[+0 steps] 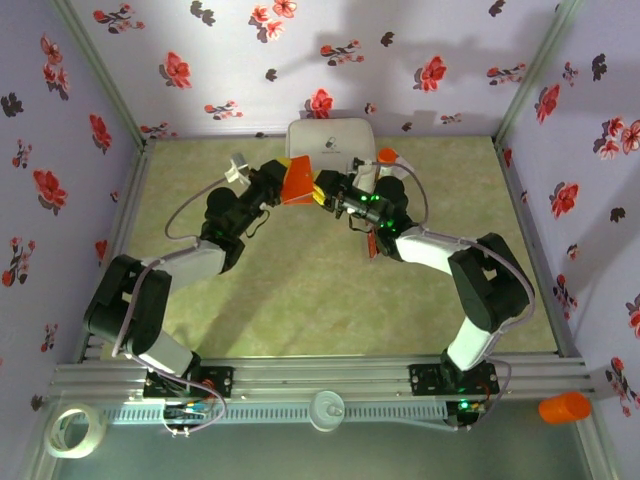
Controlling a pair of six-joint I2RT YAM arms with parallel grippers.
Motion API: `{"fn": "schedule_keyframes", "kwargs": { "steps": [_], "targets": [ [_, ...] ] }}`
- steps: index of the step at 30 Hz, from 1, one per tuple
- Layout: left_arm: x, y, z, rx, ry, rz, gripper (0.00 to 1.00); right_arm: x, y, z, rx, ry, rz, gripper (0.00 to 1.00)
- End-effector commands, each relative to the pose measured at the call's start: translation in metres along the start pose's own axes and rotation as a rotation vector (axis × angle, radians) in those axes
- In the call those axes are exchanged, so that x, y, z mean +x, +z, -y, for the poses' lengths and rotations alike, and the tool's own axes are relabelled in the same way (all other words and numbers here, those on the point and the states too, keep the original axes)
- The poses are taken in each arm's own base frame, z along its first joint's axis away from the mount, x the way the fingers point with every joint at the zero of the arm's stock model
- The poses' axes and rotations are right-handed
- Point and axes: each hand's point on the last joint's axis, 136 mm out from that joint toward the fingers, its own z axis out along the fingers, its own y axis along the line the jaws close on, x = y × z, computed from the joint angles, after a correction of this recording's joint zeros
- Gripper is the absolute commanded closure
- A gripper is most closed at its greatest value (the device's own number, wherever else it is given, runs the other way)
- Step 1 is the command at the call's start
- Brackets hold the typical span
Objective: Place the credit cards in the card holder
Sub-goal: Open the card holder at the center of the table.
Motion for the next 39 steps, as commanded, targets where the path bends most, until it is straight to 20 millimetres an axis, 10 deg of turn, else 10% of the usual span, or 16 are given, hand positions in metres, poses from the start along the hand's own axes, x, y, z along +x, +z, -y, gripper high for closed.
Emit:
{"fn": "schedule_keyframes", "kwargs": {
  "steps": [1,10,21,39],
  "targets": [
    [0.008,0.006,0.006,0.025,0.003,-0.032,1.0,0.013,0.005,-0.023,-0.102,-0.016,-0.066,0.81],
    [0.007,0.003,0.003,0.017,0.031,-0.031,1.0,0.014,0.002,-0.015,-0.083,-0.016,-0.06,1.0],
    [-0.003,-0.019,-0.005,-0.109,0.177,-0.036,0.0,0.015,-0.006,0.011,-0.042,0.001,-0.04,1.0],
    [0.007,-0.066,-0.04,-0.755,0.65,-0.356,0.0,0.039,-0.027,0.068,0.033,0.042,-0.033,1.0]
  ]
}}
